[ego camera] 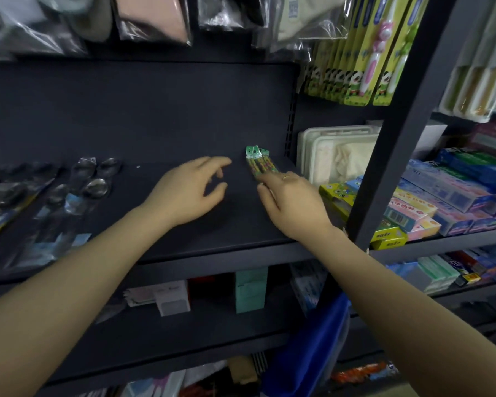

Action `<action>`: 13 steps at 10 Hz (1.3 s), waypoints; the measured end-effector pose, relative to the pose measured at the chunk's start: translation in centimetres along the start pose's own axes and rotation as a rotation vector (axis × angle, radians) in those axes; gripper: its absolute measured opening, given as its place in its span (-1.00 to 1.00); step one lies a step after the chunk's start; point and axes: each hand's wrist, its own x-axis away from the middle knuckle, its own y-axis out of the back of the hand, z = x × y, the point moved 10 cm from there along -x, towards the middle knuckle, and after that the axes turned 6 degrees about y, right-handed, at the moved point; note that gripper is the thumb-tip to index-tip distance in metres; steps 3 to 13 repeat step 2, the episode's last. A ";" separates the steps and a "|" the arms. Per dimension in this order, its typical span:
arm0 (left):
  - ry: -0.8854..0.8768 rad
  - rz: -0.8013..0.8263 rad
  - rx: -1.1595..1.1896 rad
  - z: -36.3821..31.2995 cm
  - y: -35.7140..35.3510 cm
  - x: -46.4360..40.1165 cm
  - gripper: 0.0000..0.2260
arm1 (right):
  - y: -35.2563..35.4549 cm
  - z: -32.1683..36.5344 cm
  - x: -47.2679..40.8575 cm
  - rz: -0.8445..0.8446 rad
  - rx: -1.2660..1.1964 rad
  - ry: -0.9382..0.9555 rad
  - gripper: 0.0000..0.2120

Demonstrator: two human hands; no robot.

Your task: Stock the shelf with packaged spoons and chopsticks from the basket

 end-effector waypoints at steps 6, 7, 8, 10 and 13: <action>-0.010 -0.068 -0.088 3.1 6.3 9.2 -0.49 | 1.5 7.3 2.6 -0.081 0.018 0.029 -0.76; -0.010 -0.068 -0.088 3.1 6.3 9.2 -0.49 | 1.5 7.3 2.6 -0.081 0.018 0.029 -0.76; -0.010 -0.068 -0.088 3.1 6.3 9.2 -0.49 | 1.5 7.3 2.6 -0.081 0.018 0.029 -0.76; -0.010 -0.068 -0.088 3.1 6.3 9.2 -0.49 | 1.5 7.3 2.6 -0.081 0.018 0.029 -0.76; -0.010 -0.068 -0.088 3.1 6.3 9.2 -0.49 | 1.5 7.3 2.6 -0.081 0.018 0.029 -0.76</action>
